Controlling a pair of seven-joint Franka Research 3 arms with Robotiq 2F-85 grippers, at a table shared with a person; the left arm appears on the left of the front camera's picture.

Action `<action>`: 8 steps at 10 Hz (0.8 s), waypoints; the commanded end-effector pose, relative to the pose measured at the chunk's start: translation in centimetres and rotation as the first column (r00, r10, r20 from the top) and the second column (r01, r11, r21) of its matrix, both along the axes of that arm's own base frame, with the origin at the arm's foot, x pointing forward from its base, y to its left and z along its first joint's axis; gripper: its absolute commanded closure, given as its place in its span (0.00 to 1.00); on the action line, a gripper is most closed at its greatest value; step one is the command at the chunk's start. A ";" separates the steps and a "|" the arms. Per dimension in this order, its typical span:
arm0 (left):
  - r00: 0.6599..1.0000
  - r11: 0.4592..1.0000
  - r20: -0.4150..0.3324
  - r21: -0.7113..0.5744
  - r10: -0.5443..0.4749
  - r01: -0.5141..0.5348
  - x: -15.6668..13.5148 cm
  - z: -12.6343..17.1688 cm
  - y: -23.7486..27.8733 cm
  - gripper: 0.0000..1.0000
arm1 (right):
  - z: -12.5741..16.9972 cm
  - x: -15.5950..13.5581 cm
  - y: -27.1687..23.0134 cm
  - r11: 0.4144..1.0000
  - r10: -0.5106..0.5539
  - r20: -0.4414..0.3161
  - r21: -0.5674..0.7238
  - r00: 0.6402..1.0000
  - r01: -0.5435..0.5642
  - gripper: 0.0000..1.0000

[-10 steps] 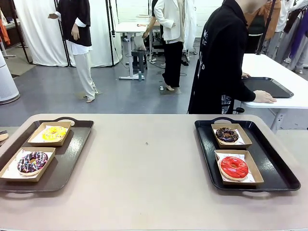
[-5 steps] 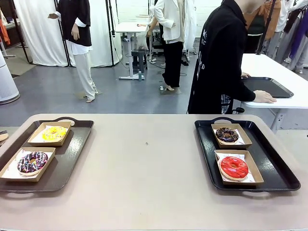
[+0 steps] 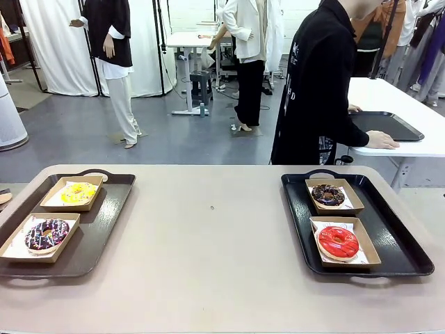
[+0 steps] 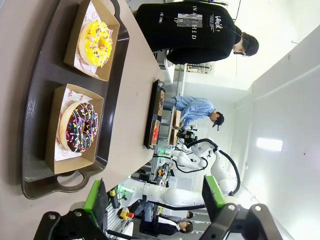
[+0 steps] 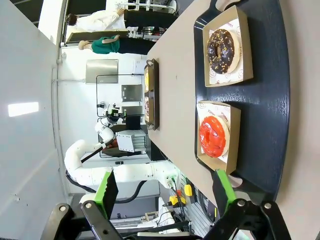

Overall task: Individually package the donuts and arrange them on the tray.
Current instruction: Place the picked Paper togo box on the Handle tray.

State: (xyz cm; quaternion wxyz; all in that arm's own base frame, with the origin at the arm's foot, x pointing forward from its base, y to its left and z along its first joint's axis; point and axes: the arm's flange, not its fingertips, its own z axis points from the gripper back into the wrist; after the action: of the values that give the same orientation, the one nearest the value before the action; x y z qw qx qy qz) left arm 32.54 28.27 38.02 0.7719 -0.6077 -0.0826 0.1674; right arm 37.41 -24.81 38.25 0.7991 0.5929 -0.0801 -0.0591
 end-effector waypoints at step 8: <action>1.000 1.000 0.006 -0.001 0.003 -0.003 -0.1 0.2 0.1 0.00 | 0.2 0.1 -0.1 1.000 -0.008 0.011 0.008 1.000 0.008 0.00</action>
State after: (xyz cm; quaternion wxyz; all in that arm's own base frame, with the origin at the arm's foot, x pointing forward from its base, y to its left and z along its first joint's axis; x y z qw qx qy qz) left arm 32.54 28.27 38.02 0.7719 -0.6077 -0.0826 0.1674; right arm 37.40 -24.83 38.25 0.7991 0.5929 -0.0802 -0.0593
